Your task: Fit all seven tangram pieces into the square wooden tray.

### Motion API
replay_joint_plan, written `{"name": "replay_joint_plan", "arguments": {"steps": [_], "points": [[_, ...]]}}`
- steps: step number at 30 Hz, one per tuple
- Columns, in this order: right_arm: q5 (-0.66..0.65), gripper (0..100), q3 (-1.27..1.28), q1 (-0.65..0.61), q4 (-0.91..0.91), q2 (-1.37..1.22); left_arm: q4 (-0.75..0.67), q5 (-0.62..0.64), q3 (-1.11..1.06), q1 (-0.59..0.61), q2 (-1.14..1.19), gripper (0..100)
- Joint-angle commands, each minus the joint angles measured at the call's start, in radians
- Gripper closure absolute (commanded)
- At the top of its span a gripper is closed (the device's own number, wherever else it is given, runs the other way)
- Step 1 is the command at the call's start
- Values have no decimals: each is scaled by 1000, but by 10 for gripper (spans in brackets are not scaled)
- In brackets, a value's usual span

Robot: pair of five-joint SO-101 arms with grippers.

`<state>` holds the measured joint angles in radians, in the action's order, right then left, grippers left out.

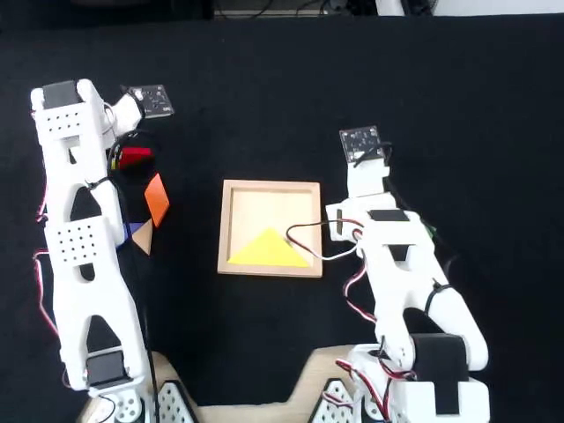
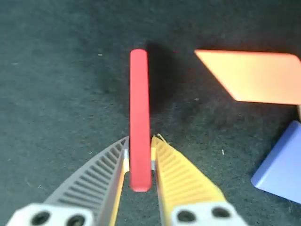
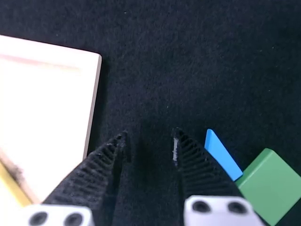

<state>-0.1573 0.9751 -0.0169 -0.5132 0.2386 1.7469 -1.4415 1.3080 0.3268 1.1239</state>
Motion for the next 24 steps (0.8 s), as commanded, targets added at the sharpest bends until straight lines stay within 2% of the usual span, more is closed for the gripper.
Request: {"name": "replay_joint_plan", "arguments": {"steps": [1,4,10,14,19,22,24], "points": [[3,851,-50,-14,-5,-1,12,25,62,-5,-32,972],[3,851,-51,-14,-5,-1,14,112,62,-31,-61,972],[3,851,-51,-14,-5,4,15,540,-47,-124,-281,972],[3,851,-51,-9,-5,5,15,672,-136,-165,-511,971],[3,851,-82,83,-12,7,15,623,-390,-275,-772,971],[12,851,-114,212,-6,1,15,511,-648,-383,-891,971],[44,851,-119,253,-3,-1,15,368,-829,-456,-967,971]]}}
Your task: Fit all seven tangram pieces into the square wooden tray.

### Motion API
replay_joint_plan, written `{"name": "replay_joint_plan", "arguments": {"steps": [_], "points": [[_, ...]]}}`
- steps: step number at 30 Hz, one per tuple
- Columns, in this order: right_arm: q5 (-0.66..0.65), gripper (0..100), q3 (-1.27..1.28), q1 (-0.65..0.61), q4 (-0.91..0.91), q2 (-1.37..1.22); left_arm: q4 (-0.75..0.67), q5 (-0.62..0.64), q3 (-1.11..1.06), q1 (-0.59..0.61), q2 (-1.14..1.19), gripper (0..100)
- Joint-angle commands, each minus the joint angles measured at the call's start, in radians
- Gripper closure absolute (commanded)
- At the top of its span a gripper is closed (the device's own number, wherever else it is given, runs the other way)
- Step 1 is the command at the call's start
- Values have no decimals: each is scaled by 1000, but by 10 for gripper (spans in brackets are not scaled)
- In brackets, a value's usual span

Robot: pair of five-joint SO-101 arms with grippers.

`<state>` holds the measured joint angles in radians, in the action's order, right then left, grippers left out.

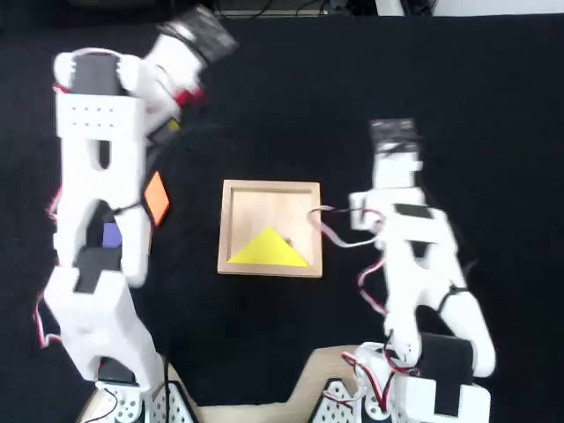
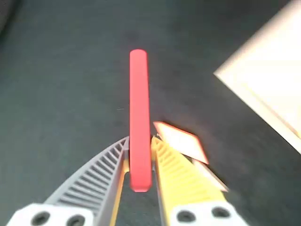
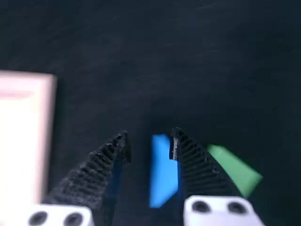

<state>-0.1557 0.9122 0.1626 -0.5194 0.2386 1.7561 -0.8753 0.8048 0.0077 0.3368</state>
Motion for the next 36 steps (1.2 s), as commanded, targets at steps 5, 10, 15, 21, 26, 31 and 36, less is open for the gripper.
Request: {"name": "replay_joint_plan", "arguments": {"steps": [5,10,15,21,26,31,36], "points": [[141,851,-51,157,60,-1,5,-715,-746,-265,-341,971],[219,851,-45,207,86,-2,0,-914,-860,-394,-336,971],[216,851,-21,187,123,-2,-20,-956,-757,-437,-153,971],[215,851,-15,175,135,-2,-12,-957,-555,-438,78,972],[215,851,-15,175,135,-2,-12,-957,-435,-420,213,972],[215,851,-18,172,135,-2,-12,-948,-404,-418,269,971],[215,851,-18,172,135,-2,-9,-813,-358,-418,269,920]]}}
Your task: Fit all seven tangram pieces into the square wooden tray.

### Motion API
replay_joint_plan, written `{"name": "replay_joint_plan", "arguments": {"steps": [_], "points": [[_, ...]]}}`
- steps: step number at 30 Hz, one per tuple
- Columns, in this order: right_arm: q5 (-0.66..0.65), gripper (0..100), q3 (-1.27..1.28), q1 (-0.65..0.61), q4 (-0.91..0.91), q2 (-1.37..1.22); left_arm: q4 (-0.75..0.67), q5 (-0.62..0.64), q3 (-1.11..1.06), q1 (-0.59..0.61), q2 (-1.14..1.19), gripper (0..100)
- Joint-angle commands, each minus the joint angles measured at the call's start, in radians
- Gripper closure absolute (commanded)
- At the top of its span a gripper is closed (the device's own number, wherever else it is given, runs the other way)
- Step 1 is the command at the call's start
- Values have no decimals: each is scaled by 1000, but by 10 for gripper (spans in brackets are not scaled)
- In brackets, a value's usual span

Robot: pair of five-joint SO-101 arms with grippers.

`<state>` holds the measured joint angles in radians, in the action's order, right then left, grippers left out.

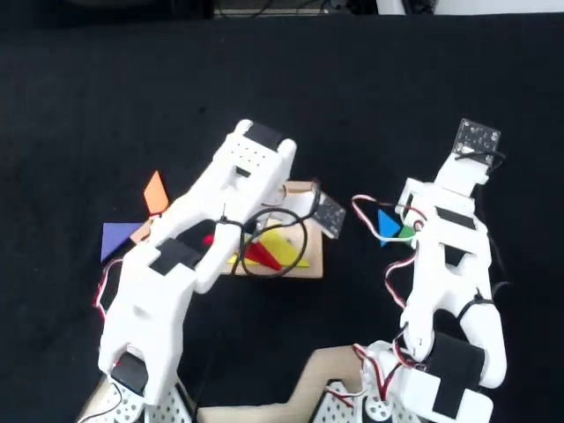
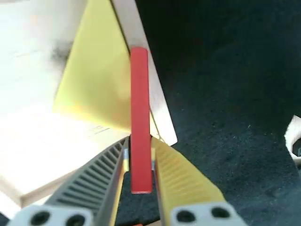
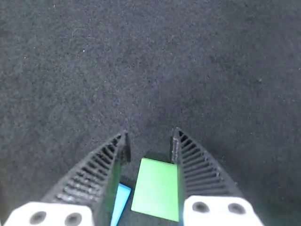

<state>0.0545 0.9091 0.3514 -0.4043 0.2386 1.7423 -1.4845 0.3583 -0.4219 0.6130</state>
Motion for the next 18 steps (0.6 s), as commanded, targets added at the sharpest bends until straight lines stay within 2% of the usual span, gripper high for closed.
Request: {"name": "replay_joint_plan", "arguments": {"steps": [1,3,12,18], "points": [[5,851,-15,-18,20,-2,12,-170,107,15,-8,880],[5,851,-15,-18,20,-2,15,-124,122,18,-8,817],[3,851,-13,-49,20,-2,15,-58,163,19,-8,809],[3,851,-13,-49,20,-2,15,11,329,54,-8,808]]}}
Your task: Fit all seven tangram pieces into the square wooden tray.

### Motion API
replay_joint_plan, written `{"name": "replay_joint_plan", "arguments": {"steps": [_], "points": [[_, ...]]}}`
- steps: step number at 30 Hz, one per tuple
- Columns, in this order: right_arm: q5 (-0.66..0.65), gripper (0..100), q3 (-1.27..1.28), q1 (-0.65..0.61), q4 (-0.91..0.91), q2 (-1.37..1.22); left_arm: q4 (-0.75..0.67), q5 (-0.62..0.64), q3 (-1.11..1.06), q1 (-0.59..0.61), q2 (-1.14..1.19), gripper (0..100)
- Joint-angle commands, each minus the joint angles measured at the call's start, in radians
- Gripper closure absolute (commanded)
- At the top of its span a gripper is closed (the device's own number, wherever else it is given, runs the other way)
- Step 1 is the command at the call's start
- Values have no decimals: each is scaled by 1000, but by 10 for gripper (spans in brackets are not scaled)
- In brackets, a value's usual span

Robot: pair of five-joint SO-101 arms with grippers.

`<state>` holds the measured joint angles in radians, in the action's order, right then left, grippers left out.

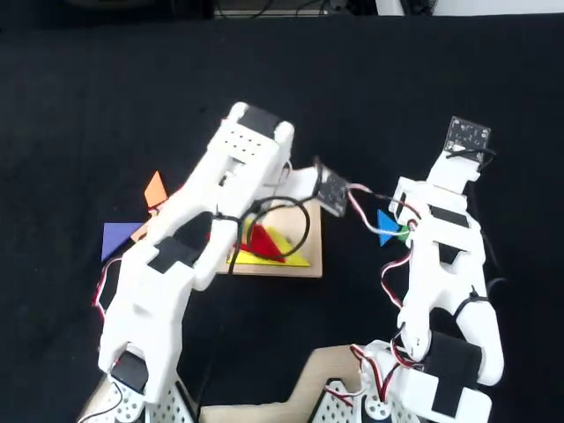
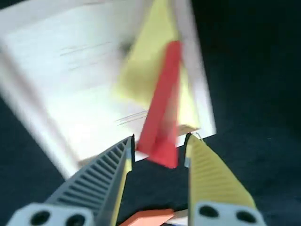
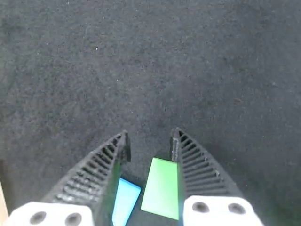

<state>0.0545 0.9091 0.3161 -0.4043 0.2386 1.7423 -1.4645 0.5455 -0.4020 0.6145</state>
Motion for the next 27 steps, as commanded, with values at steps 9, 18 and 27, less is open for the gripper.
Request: {"name": "replay_joint_plan", "arguments": {"steps": [9,18,27], "points": [[3,851,-12,-14,20,-1,20,186,124,82,-20,813],[3,851,-12,-15,17,4,-34,267,-659,68,-566,964],[2,851,-10,-41,14,2,-643,717,-1187,67,-821,970]]}}
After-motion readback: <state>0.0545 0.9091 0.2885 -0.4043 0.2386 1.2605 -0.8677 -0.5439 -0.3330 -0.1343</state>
